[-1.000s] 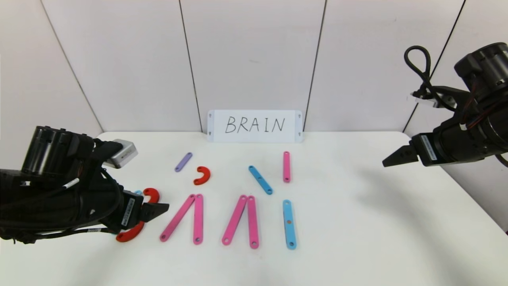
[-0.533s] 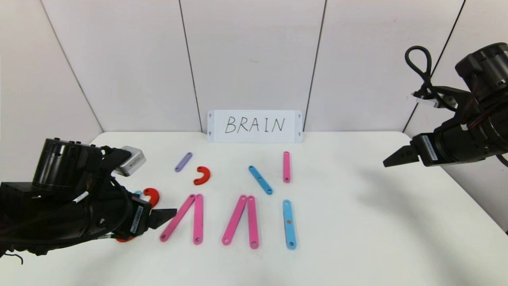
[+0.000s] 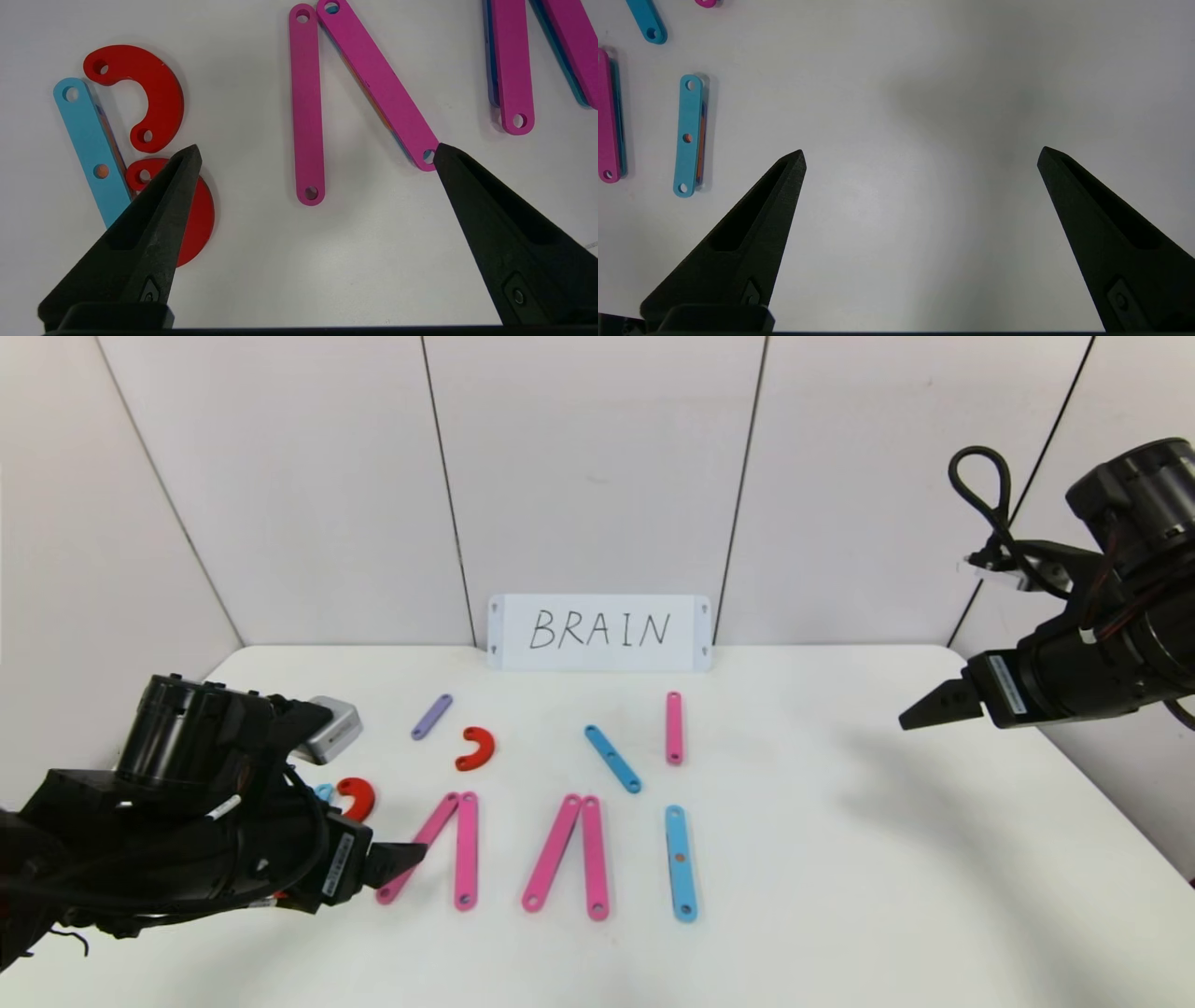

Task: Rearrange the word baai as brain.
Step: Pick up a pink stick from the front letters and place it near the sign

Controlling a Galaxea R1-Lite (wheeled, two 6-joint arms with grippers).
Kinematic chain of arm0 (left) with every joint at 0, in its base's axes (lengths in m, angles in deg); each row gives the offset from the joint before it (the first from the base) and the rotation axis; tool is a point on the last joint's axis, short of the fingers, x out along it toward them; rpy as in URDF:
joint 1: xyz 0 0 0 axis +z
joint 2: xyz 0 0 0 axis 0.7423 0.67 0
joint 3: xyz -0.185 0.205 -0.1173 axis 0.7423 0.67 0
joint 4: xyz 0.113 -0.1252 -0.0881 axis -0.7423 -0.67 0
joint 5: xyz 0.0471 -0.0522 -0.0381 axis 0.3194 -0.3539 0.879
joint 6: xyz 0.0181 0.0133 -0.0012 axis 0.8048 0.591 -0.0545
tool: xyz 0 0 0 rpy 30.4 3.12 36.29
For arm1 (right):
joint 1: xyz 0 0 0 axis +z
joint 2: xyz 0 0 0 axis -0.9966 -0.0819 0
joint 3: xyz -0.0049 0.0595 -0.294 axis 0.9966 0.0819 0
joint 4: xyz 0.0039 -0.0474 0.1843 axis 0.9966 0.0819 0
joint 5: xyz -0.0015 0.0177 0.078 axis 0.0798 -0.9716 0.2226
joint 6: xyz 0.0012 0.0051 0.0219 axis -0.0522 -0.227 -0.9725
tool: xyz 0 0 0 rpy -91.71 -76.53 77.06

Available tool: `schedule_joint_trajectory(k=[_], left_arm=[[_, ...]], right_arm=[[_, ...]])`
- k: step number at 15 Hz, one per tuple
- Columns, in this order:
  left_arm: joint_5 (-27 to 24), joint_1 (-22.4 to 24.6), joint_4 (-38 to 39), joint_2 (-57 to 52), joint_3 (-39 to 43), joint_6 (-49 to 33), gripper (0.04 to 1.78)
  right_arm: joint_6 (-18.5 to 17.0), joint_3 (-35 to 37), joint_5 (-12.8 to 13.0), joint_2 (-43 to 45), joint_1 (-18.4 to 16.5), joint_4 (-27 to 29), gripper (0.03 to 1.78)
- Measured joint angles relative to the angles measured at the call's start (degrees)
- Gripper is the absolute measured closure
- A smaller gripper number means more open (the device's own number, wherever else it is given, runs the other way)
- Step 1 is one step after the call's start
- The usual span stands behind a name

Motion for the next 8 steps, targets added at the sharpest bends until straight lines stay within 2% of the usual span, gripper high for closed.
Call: schedule_joint_trajectory(k=[8], left_arm=[[0.17, 0.2, 1.33, 4.3, 0.02, -0.11, 0.08]], right_arm=[[0.02, 0.0, -0.01, -0.11, 0.0, 0.0, 0.07]])
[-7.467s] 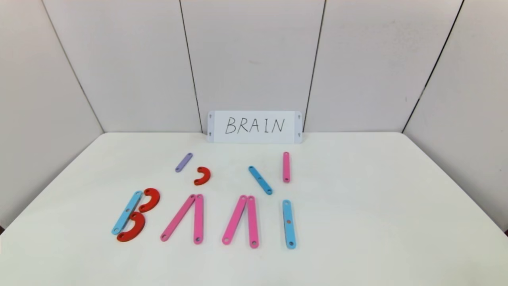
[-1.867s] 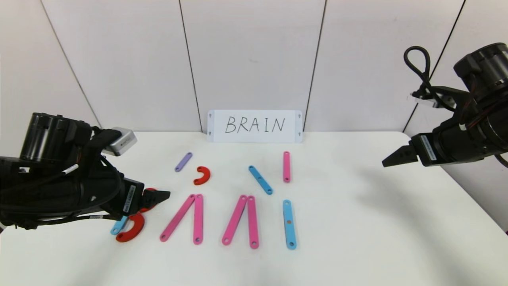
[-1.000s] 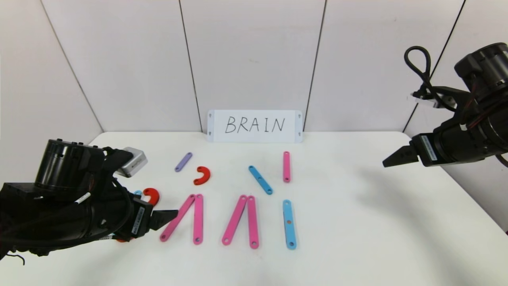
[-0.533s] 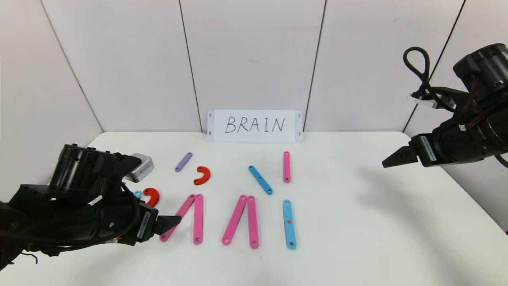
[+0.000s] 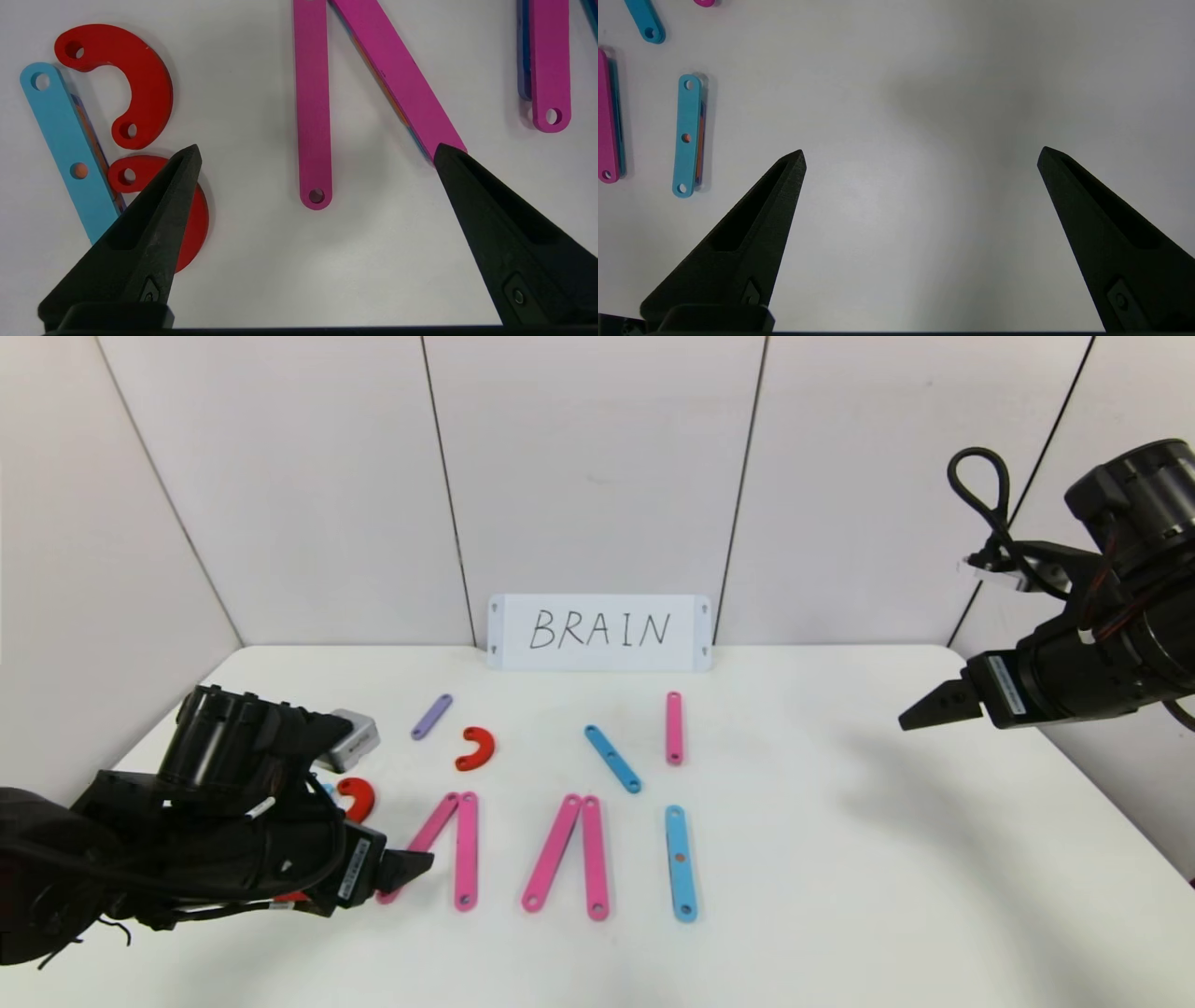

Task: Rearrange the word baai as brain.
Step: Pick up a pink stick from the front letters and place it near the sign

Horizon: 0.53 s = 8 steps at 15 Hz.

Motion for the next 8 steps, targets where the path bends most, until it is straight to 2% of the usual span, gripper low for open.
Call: schedule_joint_trajectory(k=[8], left_arm=[[-0.02, -0.01, 1.49, 3.52, 0.44, 0.11, 0.08]], right_arm=[[0.0, 0.02, 0.0, -0.02, -0.17, 0.0, 0.07]])
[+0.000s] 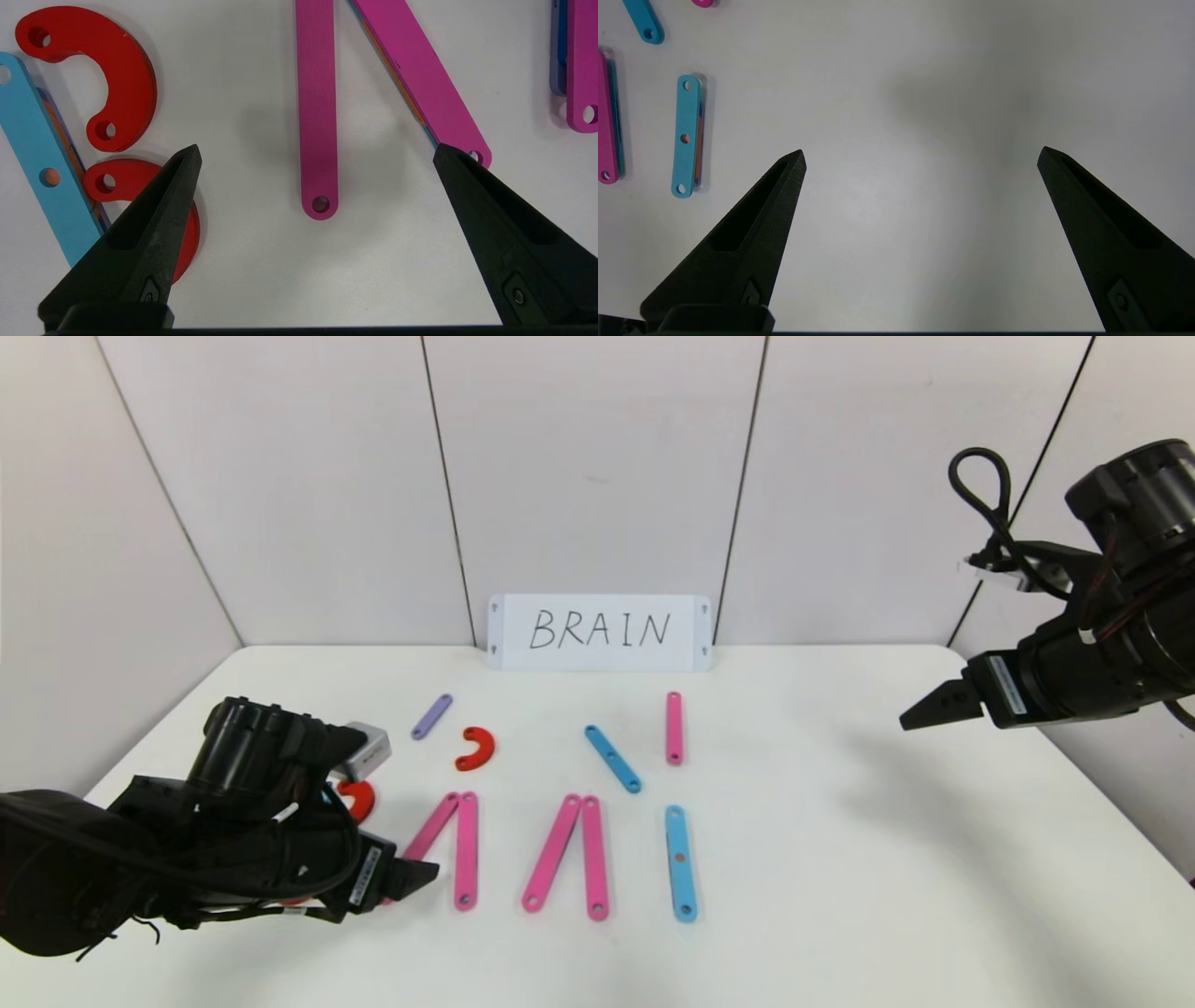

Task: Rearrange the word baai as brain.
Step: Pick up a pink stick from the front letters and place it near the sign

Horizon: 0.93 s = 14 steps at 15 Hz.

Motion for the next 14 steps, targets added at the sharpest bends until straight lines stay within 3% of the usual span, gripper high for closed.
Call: schedule_joint_trajectory(k=[14], left_arm=[[0.11, -0.02, 2.45, 3.25, 0.34, 0.2, 0.08]], right_arm=[[0.06, 0.0, -0.09, -0.15, -0.02, -0.07, 0.07]])
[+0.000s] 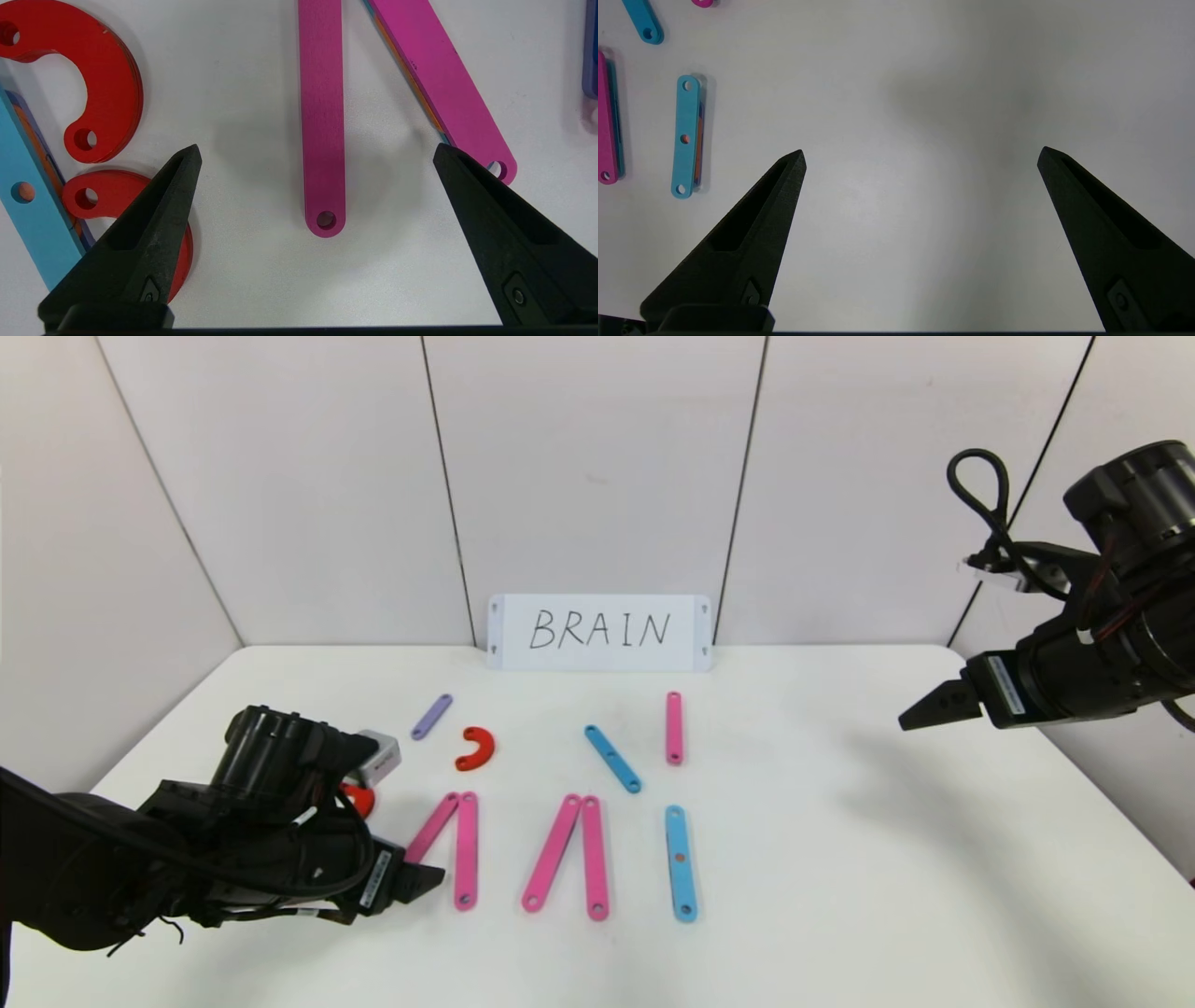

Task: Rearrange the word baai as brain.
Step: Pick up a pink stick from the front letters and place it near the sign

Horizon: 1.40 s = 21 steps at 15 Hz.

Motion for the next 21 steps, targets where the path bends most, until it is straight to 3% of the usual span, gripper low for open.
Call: schedule_joint_trajectory(k=[21], left_arm=[[1.33, -0.05, 4.69, 3.5, -0.26, 0.61, 0.08]], right_arm=[[0.0, 0.09, -0.07, -0.6, 0.0, -0.02, 0.07]])
